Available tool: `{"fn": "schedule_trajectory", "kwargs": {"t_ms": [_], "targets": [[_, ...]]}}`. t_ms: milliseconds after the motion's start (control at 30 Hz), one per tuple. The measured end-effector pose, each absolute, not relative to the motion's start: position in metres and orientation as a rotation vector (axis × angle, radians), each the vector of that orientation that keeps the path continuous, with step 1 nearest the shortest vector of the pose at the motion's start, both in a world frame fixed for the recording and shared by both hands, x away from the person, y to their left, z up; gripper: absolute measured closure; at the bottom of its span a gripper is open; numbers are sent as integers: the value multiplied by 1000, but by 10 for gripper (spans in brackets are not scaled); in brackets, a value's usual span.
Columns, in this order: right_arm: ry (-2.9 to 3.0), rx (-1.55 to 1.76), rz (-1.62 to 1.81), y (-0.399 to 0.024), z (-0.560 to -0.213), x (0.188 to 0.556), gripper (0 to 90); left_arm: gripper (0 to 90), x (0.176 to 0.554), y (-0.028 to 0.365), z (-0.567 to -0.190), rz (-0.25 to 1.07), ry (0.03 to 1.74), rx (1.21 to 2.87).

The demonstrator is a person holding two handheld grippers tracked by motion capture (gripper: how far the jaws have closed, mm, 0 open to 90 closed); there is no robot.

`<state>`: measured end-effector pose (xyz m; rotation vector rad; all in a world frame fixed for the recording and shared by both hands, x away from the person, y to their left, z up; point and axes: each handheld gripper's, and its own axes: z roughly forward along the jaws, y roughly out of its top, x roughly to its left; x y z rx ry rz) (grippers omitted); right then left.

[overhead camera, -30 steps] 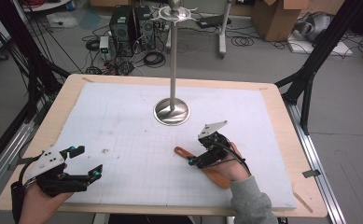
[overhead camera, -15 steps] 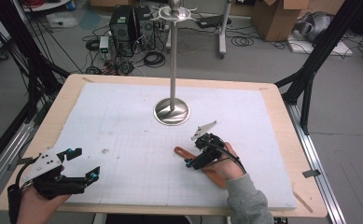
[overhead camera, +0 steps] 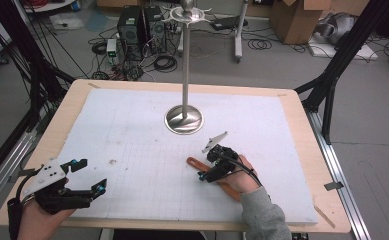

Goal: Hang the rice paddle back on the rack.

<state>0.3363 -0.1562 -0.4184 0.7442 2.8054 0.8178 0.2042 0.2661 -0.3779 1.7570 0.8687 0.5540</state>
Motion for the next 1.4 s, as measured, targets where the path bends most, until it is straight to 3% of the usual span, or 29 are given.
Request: {"fn": "schedule_trajectory", "kwargs": {"t_ms": [433, 967, 1167, 1400], "targets": [[2829, 793, 794, -160, -421, 338, 448, 99, 204, 267, -377, 557, 872, 1756], [2815, 788, 738, -158, -420, 332, 534, 99, 205, 267, -377, 557, 870, 1757], [2822, 791, 736, -158, -419, 330, 638, 99, 205, 267, -377, 557, 870, 1757], [2817, 793, 725, -157, -418, 330, 645, 99, 205, 268, -377, 556, 874, 1755]]}}
